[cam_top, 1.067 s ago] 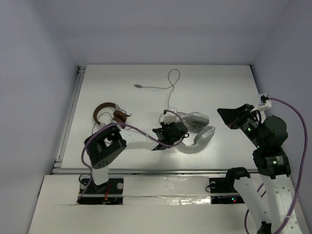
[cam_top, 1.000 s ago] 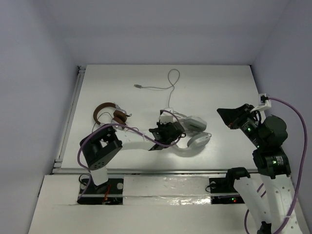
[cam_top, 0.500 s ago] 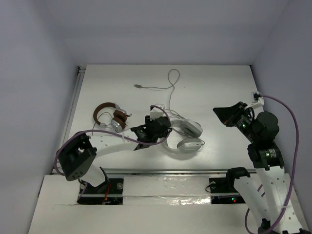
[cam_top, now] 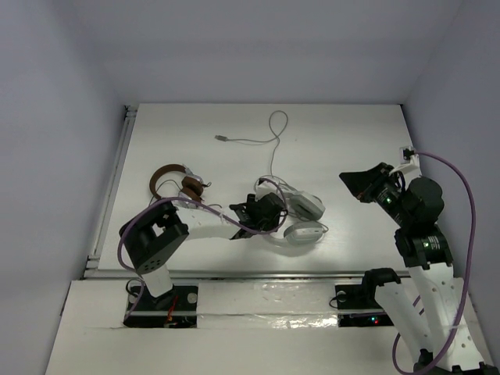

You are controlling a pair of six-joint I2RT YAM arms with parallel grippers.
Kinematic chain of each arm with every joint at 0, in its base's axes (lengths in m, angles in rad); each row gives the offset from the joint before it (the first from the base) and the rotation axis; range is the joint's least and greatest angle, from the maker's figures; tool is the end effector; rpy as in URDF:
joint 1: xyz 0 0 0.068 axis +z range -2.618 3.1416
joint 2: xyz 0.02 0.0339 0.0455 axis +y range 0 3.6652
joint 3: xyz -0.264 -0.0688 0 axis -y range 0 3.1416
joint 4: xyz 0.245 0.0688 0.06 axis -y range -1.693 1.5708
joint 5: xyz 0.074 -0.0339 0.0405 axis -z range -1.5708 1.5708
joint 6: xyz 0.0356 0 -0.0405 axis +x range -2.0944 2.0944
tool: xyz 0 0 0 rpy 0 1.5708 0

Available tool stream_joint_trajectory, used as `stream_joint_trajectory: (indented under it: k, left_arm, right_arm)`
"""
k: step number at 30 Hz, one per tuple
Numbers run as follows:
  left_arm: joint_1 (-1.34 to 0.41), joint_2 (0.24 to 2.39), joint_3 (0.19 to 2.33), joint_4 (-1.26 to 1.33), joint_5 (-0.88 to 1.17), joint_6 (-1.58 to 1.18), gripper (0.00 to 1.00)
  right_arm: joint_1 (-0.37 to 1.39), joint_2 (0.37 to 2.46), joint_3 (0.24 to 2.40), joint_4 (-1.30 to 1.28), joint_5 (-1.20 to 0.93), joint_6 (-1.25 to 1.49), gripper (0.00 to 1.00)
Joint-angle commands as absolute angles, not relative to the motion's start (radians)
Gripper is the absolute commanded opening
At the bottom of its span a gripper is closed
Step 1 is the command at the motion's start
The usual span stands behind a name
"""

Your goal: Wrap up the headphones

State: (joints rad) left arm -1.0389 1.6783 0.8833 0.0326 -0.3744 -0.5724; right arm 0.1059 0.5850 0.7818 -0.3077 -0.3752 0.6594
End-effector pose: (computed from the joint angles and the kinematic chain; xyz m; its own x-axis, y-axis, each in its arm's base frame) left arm 0.1838 -0.2866 0.1691 -0.6563 0.1212 -0.7447 0.3718 0.9108 -0.1794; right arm 0.1328 0.0272 0.3542 -0.3691 0.5340 -0.7607 -0.2966 0.7080 0.6409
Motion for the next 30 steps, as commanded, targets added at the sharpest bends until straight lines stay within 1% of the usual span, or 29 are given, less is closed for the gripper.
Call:
stream_joint_trajectory:
  k: [1,4,10,12,13,14,16,18,19,20,21,23,27,28,30]
  left_arm:
    - [-1.04,1.7,0.936,0.02,-0.397,-0.564,0.53]
    - [-1.04,1.712,0.925,0.028,-0.419,-0.575,0.49]
    - [-1.04,1.762,0.948,0.028,-0.532,-0.577,0.43]
    - [-1.04,1.782,0.959,0.031,-0.577,-0.575,0.29]
    - [-1.04,1.786,0.954,0.043,-0.595,-0.575,0.2]
    - [-1.04,1.789,0.953,0.052,-0.629,-0.575,0.0]
    - [-1.04,1.776,0.962,0.037,-0.662,-0.584,0.0]
    - [-1.04,1.697,0.948,0.032,-0.698,-0.578,0.0]
    - [-1.04,1.657,0.946,0.026,-0.696,-0.568,0.0]
    - [-1.028,1.567,0.95,0.017,-0.692,-0.548,0.0]
    - [-1.013,1.522,0.954,-0.003,-0.69,-0.534,0.0]
    - [-0.991,1.388,0.997,-0.063,-0.667,-0.506,0.0]
    - [-0.937,1.217,1.118,-0.205,-0.614,-0.408,0.0]
    - [-0.916,1.192,1.184,-0.234,-0.614,-0.393,0.0]
    - [-0.891,1.148,1.248,-0.291,-0.578,-0.358,0.0]
  right_arm:
    - [0.103,0.577,0.772,-0.259,-0.394,0.646,0.21]
    - [0.103,0.575,0.769,-0.25,-0.394,0.649,0.21]
    - [0.103,0.586,0.77,-0.245,-0.402,0.653,0.21]
    - [0.103,0.583,0.77,-0.245,-0.4,0.652,0.21]
    - [0.103,0.583,0.767,-0.244,-0.399,0.652,0.21]
    - [0.103,0.584,0.765,-0.239,-0.399,0.653,0.21]
    - [0.103,0.589,0.759,-0.232,-0.413,0.655,0.2]
    - [0.103,0.591,0.756,-0.229,-0.419,0.644,0.18]
    - [0.103,0.594,0.756,-0.221,-0.417,0.643,0.16]
    - [0.103,0.597,0.753,-0.213,-0.417,0.641,0.15]
    - [0.103,0.598,0.752,-0.203,-0.422,0.641,0.14]
    - [0.103,0.606,0.746,-0.167,-0.452,0.641,0.12]
    - [0.103,0.646,0.753,-0.109,-0.471,0.623,0.11]
    - [0.103,0.656,0.771,-0.085,-0.485,0.6,0.11]
    - [0.103,0.682,0.787,-0.025,-0.514,0.58,0.14]
